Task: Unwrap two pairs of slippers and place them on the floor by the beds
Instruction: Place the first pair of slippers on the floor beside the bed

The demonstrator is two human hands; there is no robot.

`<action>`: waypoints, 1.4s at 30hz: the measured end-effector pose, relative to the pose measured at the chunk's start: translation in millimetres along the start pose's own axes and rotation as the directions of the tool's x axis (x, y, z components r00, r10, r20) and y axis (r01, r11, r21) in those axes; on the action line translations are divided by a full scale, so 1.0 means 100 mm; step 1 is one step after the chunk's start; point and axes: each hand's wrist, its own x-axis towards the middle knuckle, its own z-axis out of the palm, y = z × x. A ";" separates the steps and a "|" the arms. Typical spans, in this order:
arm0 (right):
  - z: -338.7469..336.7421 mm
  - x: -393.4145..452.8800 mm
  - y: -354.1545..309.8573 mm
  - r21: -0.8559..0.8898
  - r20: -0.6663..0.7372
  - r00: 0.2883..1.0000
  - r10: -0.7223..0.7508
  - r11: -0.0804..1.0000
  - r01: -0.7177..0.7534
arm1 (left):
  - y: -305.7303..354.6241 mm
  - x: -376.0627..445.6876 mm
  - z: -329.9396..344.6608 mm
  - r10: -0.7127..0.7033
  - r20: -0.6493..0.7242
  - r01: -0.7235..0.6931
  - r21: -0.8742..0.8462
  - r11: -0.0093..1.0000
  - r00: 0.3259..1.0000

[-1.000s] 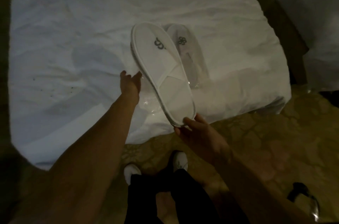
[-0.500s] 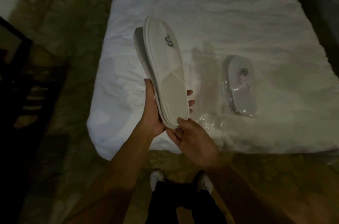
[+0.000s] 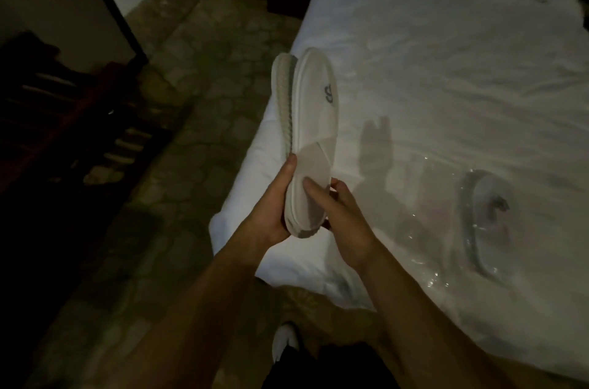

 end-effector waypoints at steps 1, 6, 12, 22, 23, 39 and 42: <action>0.11 0.04 0.00 0.000 0.003 1.000 -0.029 1.000 0.029 | 0.06 -0.05 -0.06 0.005 -0.010 -0.005 0.012 1.000 1.000; 0.57 0.26 0.07 -0.031 0.051 0.999 -0.005 0.999 0.007 | 0.32 -0.20 -0.32 0.171 -0.107 -0.144 0.226 0.963 0.979; 1.01 0.56 -0.12 -0.055 -0.081 0.994 -0.079 0.996 0.075 | 0.69 -0.19 -0.61 0.258 -0.290 -0.132 0.390 0.911 0.922; 1.91 1.25 -0.50 0.055 -0.125 0.971 -0.205 0.975 0.213 | 1.78 -0.09 -1.34 0.467 -0.680 -0.183 0.449 0.875 0.566; 1.97 1.32 -0.51 0.073 -0.135 0.969 -0.208 0.973 0.219 | 1.90 -0.09 -1.45 0.427 -0.716 -0.164 0.409 0.898 0.552; 3.01 1.71 -0.68 -0.008 -0.138 0.987 -0.076 0.997 0.076 | 2.79 -0.17 -2.09 0.439 -0.453 -0.289 0.364 0.885 0.776; 3.15 1.78 -0.63 -0.139 -0.100 0.994 -0.035 0.990 0.021 | 2.84 -0.16 -2.25 0.498 -0.432 -0.276 0.480 0.833 0.752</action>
